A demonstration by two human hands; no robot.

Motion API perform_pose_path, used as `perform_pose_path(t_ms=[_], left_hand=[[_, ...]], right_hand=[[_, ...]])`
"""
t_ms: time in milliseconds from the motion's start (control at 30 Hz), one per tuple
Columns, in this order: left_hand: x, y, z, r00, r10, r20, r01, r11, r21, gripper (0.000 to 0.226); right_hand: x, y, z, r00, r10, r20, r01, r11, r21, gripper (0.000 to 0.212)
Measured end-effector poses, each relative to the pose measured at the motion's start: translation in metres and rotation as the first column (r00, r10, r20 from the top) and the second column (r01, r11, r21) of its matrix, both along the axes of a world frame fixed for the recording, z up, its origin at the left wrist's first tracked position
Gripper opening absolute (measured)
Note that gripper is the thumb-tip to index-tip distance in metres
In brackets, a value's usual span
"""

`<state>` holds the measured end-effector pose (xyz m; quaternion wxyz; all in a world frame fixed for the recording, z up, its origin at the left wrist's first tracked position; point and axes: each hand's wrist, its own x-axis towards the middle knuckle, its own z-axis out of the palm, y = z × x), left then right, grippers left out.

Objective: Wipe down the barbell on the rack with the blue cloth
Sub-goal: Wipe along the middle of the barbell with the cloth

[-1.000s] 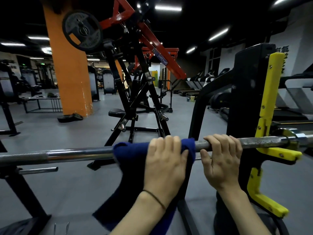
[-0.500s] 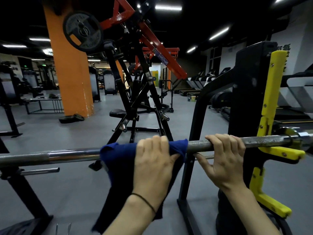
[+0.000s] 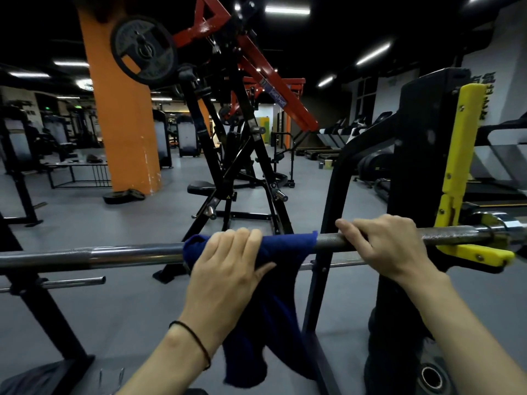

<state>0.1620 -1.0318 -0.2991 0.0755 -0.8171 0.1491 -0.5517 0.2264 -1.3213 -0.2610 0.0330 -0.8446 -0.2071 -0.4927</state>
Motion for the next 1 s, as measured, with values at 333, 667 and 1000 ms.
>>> perform_pose_path(t_ms=[333,667,1000], left_hand=[[0.029,-0.110,0.011,0.999,-0.034,-0.028,0.034,0.999,-0.001,0.040],[0.002,-0.016,0.008,0.997,0.070,-0.029,-0.072,0.994,-0.077,0.048],[0.021,-0.073,0.016,0.999,0.004,-0.033,-0.003,0.999,0.032,0.043]], right_hand=[[-0.015,-0.003,-0.030,0.994,0.029,0.109,-0.041,0.993,0.112,0.043],[-0.020,0.003,-0.045,0.993,0.003,0.117,-0.030,0.973,0.230,0.036],[-0.021,-0.008,-0.044,0.994,0.025,0.102,-0.043,0.984,0.173,0.038]])
